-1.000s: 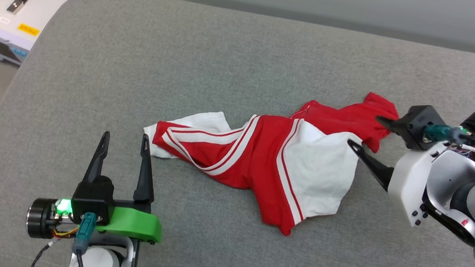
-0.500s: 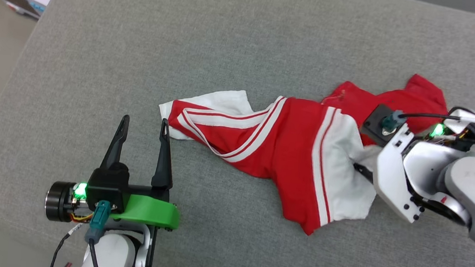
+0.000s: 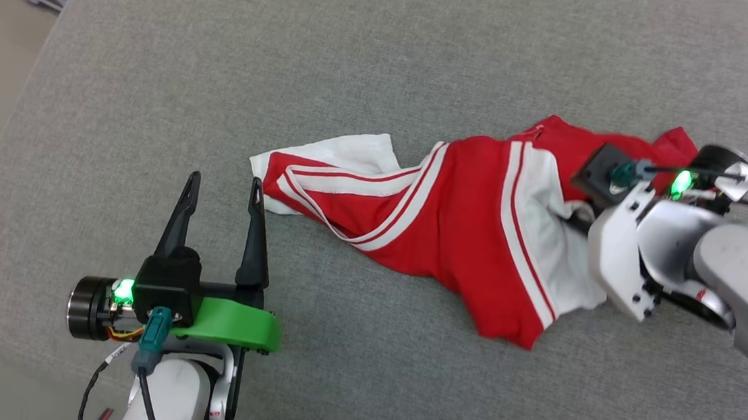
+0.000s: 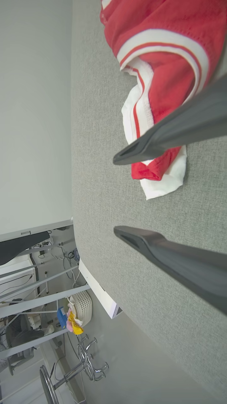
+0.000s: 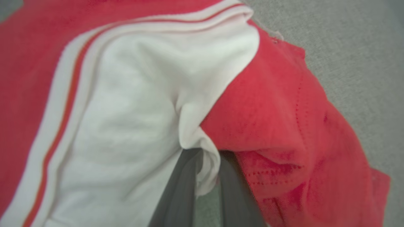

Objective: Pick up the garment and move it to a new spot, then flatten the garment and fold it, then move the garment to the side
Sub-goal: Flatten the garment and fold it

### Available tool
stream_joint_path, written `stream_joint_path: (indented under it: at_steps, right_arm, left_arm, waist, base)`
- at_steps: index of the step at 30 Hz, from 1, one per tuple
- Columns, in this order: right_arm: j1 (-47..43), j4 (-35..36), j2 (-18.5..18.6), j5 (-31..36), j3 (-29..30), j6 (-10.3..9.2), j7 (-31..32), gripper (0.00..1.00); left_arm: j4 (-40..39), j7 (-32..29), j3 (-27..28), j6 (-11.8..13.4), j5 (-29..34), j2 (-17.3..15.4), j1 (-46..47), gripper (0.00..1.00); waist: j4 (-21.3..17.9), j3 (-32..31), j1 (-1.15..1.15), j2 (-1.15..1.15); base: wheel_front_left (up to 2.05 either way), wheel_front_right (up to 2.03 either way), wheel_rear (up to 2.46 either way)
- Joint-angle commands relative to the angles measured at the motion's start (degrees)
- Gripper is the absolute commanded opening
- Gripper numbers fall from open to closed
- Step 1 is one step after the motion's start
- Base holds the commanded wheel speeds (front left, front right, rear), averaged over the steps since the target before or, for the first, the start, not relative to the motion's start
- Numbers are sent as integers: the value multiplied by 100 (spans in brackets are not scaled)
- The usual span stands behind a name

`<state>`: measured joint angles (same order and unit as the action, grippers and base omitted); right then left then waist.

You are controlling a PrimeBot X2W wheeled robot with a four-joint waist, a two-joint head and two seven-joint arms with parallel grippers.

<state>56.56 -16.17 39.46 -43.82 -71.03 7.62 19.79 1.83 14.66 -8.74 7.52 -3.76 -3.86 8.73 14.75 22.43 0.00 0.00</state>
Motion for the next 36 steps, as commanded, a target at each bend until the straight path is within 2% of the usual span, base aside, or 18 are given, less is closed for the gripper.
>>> stream_joint_path:
  at_steps: [1, 9, 14, 18, 24, 36]
  right_arm:
    - [201, -177, -15, 81, 53, -13, -192, 0]
    - [920, -665, 142, 667, 445, -13, -1325, 0]
    - [626, -738, 257, 922, 440, -13, -1707, 0]
    - [-16, -676, 405, 1103, 491, -13, -2007, 0]
    - [-1425, -523, 416, 1134, 1006, -13, -2318, 0]
    - [-4041, -438, 84, 1391, 2632, -13, -2402, 0]
  left_arm:
    - [6, 34, 22, -27, 77, 37, 41, 100]
    - [22, 34, 29, -71, 179, 55, -76, 100]
    - [38, 34, 42, -47, 187, 64, -258, 100]
    - [72, 34, 43, -25, 177, 72, -415, 100]
    - [118, 34, 53, -66, 179, 77, -643, 100]
    - [152, 34, 70, -146, 252, 63, -842, 100]
  waist:
    - [-167, -187, 0, 0]
    - [-244, -512, 0, 0]
    - [-252, -693, 0, 0]
    - [-290, -879, 0, 0]
    - [-478, -1170, 0, 0]
    - [-789, -1450, 0, 0]
  base:
    - [0, 0, 0]
    - [0, 0, 0]
    - [0, 0, 0]
    - [0, 0, 0]
    - [0, 0, 0]
    - [0, 0, 0]
